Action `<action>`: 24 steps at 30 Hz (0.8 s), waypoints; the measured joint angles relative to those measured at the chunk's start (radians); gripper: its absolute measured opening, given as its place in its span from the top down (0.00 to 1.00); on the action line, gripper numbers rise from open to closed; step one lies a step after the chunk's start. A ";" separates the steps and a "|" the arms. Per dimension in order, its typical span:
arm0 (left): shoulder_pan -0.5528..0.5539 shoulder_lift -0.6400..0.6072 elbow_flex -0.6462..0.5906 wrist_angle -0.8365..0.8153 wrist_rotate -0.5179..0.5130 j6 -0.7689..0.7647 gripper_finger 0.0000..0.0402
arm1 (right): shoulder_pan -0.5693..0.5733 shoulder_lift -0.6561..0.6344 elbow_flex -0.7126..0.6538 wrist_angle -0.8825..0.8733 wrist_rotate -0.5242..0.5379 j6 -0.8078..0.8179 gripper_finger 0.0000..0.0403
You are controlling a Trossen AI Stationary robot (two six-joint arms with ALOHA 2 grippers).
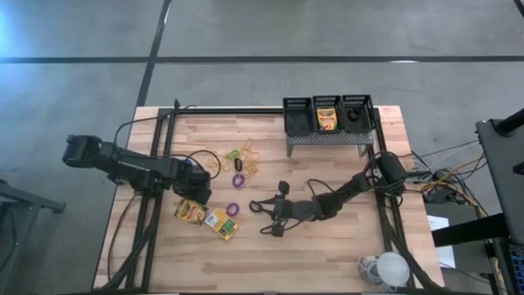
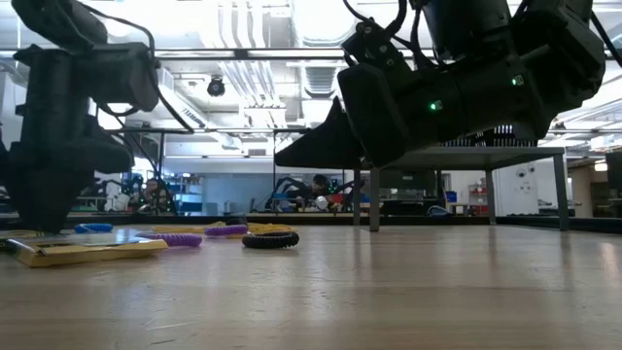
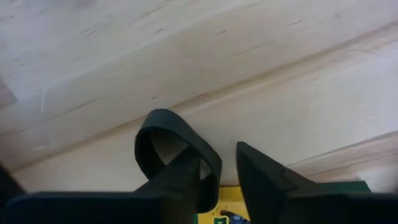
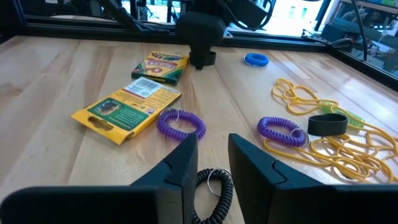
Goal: Pick & Place Office Desk Supplies
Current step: Put the black rubber band into the left black basket on the shelf
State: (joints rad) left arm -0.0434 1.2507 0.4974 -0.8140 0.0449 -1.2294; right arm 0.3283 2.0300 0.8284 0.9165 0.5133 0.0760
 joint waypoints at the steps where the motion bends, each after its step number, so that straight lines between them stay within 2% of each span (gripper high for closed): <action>1: 0.000 0.001 0.003 0.001 -0.002 0.009 0.80 | 0.000 0.000 0.000 0.000 0.000 0.000 0.79; 6: -0.001 0.002 0.039 0.029 -0.053 0.068 0.97 | 0.000 0.000 -0.001 -0.015 0.000 -0.001 0.80; 9: -0.001 0.003 0.053 0.146 -0.088 0.132 0.98 | -0.002 -0.028 -0.019 -0.081 0.000 -0.004 0.79; 14: -0.003 0.018 0.018 0.638 -0.091 0.307 0.99 | -0.019 -0.113 -0.098 -0.116 0.001 0.013 0.80; 18: -0.004 0.078 -0.009 1.047 -0.074 0.481 0.99 | -0.038 -0.173 -0.178 -0.107 -0.016 0.074 0.80; 21: -0.008 0.152 -0.010 1.259 -0.072 0.623 0.99 | -0.063 -0.229 -0.244 -0.012 -0.088 0.120 0.79; 24: -0.017 0.235 0.006 1.403 -0.072 0.766 0.99 | -0.094 -0.288 -0.315 0.106 -0.147 0.177 0.75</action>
State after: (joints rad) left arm -0.0602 1.4856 0.5036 0.5889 -0.0269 -0.4629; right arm 0.2346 1.7420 0.5134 1.0224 0.3661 0.2529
